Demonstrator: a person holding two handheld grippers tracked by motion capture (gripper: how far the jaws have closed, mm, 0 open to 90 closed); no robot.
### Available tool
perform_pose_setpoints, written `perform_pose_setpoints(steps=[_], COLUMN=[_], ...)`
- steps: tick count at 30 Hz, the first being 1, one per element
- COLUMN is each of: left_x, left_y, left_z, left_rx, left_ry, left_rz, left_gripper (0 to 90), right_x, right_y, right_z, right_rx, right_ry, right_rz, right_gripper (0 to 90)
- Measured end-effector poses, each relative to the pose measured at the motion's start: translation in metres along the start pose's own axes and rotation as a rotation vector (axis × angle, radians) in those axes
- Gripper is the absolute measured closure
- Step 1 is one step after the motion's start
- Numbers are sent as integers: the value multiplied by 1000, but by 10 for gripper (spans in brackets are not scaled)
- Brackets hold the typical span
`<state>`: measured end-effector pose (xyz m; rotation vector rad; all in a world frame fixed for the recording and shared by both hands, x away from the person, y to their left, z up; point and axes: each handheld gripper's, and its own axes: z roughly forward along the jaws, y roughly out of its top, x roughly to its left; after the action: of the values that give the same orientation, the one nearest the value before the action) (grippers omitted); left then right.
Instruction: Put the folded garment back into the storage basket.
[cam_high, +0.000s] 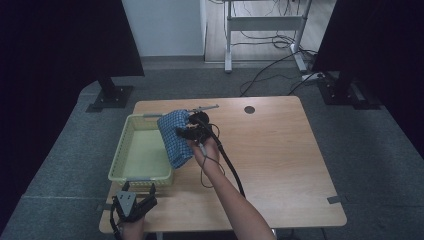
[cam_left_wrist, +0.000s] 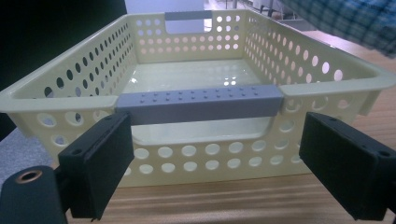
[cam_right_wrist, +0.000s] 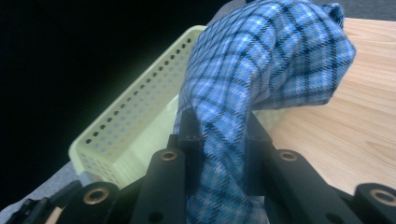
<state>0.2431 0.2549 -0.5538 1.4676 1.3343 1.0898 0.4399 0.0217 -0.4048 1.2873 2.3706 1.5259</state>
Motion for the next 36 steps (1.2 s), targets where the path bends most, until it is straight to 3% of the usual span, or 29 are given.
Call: perform_pose_setpoints(steps=[4, 14, 36], left_x=[-2, -1, 0], left_y=[0, 0, 0], left_z=[0, -1, -1], left_rx=[-5, -7, -11], left_ry=[-1, -4, -11], left_rz=[16, 8, -1], left_gripper=[101, 100, 101], right_x=[11, 30, 66], right_y=[2, 5, 12], right_z=[9, 31, 82], right_rx=[-4, -21, -12], right_ry=[14, 62, 66], right_rz=[-5, 10, 1], right_gripper=[752, 752, 750])
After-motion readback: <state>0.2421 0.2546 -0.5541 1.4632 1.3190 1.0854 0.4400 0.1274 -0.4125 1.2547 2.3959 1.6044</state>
